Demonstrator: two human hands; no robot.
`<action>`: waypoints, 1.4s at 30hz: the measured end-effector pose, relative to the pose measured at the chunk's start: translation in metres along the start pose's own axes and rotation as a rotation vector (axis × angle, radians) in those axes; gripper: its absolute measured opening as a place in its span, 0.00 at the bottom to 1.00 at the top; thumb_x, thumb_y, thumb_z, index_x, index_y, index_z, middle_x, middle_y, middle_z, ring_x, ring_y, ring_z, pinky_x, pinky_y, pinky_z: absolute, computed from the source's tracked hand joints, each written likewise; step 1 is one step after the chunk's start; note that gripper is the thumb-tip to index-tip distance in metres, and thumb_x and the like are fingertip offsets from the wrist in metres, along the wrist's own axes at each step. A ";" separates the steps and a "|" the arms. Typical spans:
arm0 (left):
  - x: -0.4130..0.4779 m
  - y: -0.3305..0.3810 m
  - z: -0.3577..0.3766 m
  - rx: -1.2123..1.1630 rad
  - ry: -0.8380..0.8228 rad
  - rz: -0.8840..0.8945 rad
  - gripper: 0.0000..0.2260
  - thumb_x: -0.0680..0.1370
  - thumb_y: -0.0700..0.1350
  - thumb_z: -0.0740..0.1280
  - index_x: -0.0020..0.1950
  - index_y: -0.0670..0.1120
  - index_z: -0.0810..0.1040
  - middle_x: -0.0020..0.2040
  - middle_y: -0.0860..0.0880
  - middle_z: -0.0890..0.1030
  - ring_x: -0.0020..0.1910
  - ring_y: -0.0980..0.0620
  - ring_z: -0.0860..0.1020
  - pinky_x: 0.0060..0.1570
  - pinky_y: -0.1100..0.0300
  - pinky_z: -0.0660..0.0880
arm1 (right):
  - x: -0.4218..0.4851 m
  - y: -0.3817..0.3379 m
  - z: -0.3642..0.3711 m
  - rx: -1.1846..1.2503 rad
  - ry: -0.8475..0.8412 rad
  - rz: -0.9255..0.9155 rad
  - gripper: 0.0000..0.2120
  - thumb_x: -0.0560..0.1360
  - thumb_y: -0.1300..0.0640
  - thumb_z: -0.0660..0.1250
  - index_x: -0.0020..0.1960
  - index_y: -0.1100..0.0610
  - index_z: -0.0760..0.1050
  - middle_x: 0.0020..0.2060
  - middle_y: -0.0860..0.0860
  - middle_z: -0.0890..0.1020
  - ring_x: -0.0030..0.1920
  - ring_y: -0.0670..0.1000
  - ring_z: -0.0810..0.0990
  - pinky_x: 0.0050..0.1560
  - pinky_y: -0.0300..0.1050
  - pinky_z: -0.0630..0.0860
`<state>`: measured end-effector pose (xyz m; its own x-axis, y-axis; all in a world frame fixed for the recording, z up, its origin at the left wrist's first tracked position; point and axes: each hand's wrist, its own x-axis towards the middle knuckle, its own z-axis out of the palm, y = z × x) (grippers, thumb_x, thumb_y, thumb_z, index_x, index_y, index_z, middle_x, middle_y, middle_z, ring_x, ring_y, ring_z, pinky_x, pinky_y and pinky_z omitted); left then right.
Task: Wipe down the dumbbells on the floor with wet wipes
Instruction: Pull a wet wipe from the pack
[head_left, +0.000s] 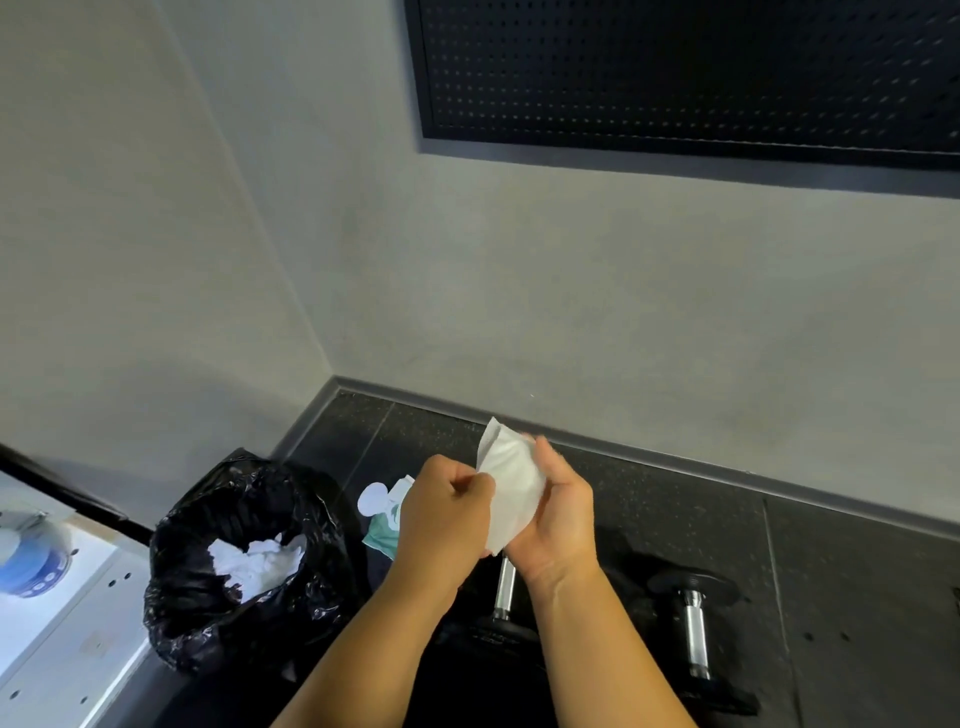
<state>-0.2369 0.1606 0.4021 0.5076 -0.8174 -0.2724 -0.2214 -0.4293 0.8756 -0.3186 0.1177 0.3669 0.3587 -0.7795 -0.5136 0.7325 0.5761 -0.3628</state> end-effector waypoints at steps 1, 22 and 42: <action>0.000 -0.002 -0.001 0.060 0.006 0.034 0.01 0.78 0.43 0.63 0.47 0.47 0.73 0.42 0.53 0.76 0.41 0.55 0.76 0.38 0.56 0.78 | 0.000 0.001 -0.002 -0.013 -0.001 -0.006 0.12 0.77 0.57 0.62 0.58 0.61 0.75 0.46 0.59 0.81 0.45 0.58 0.79 0.50 0.55 0.76; 0.052 -0.021 0.006 -0.038 -0.433 -0.146 0.08 0.77 0.48 0.68 0.51 0.47 0.82 0.47 0.50 0.84 0.47 0.52 0.81 0.46 0.61 0.75 | 0.028 -0.016 -0.024 -0.118 0.025 -0.066 0.16 0.77 0.71 0.57 0.56 0.55 0.74 0.50 0.57 0.81 0.46 0.59 0.79 0.54 0.61 0.76; 0.145 -0.105 0.086 -0.233 0.005 -0.417 0.15 0.78 0.50 0.65 0.56 0.40 0.77 0.50 0.43 0.82 0.39 0.51 0.79 0.28 0.65 0.69 | 0.128 0.031 -0.062 -0.317 0.212 -0.081 0.13 0.79 0.64 0.59 0.60 0.61 0.77 0.55 0.63 0.82 0.54 0.61 0.80 0.57 0.56 0.77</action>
<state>-0.2118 0.0540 0.2360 0.5173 -0.5917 -0.6183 0.1946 -0.6222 0.7583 -0.2860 0.0507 0.2418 0.1550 -0.7763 -0.6110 0.5265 0.5883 -0.6138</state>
